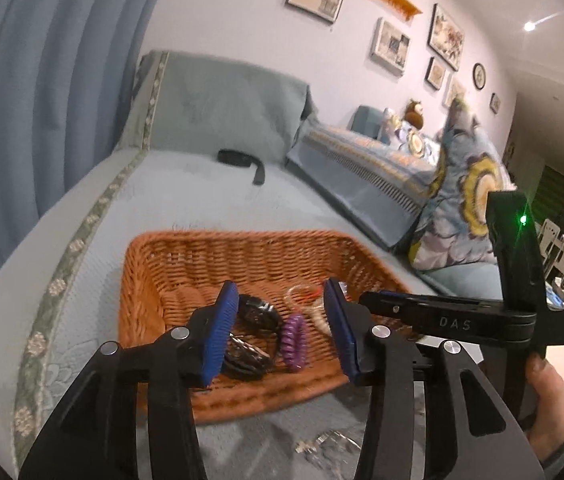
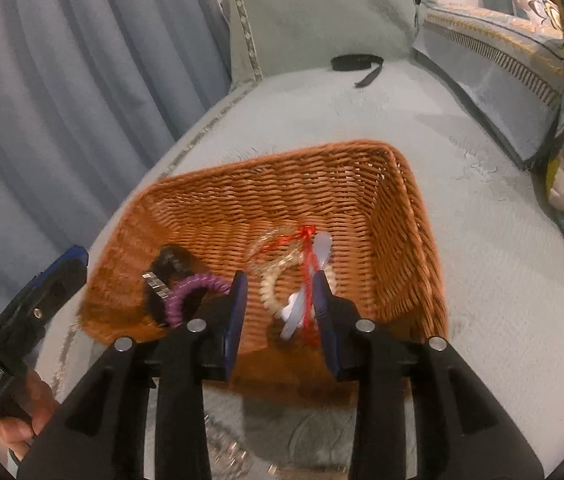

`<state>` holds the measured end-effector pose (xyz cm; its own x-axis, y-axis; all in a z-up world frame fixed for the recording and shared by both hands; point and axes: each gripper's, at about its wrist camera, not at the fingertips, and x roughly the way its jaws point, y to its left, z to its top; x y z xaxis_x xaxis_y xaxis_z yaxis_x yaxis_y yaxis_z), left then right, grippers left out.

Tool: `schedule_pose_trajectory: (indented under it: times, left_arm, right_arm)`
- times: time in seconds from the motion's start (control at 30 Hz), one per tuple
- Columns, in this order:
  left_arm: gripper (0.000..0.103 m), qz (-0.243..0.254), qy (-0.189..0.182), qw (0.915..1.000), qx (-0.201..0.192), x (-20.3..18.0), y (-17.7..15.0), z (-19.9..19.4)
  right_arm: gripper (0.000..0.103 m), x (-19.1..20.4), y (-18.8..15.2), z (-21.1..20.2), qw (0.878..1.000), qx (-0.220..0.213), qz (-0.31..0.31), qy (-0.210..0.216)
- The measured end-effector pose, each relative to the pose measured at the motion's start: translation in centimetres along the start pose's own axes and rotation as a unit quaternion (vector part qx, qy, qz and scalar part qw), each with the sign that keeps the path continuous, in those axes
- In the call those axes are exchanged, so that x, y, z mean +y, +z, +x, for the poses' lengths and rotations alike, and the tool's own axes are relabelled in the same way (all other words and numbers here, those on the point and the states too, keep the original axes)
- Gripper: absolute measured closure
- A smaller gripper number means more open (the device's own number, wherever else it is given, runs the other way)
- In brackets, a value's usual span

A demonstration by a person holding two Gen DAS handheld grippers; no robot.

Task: Organize jewelry
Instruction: 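Open both grippers to drop the earring and red bracelet into the basket, then grasp the clear bead bracelet with the left gripper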

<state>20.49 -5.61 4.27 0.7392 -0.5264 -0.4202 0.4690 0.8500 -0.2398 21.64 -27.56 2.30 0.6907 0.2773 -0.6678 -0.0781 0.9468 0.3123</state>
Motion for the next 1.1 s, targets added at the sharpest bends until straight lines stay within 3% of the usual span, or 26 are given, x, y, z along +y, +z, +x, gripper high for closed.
schedule_pose_trajectory:
  times: [0.23,0.33,0.53,0.8,1.07,1.1]
  left_arm:
    - [0.057,0.016,-0.007,0.9996,-0.023,-2.3,-0.6,-6.6]
    - [0.057,0.014,-0.010,0.9996,-0.020,-3.2,-2.0,-8.9]
    - [0.057,0.002,-0.006,1.0000,0.001,-3.6,-5.9,-10.8]
    - [0.057,-0.020,-0.015,0.9976,0.064,-2.6,-9.2,-7.5]
    - [0.060,-0.021,-0.004,0.9874,0.157,-2.8,-10.6,-1.0]
    - [0.064,-0.020,0.000,0.9858,0.167,-3.0,-10.8,-0.3]
  right_arm:
    - [0.070,1.3,-3.6,-5.9,0.999,-0.033,-0.028,-0.005]
    - [0.059,1.3,-5.7,-7.9,0.999,-0.045,-0.027,-0.007]
    - [0.058,-0.9,-10.1,-9.0,0.998,-0.055,0.003,0.010]
    - [0.058,-3.7,-9.7,-4.9,0.999,-0.009,0.034,0.016]
    - [0.058,-4.6,-9.8,-3.0,0.998,0.015,0.052,0.044]
    - [0.058,-4.7,-9.8,-3.0,0.997,0.017,0.053,0.046]
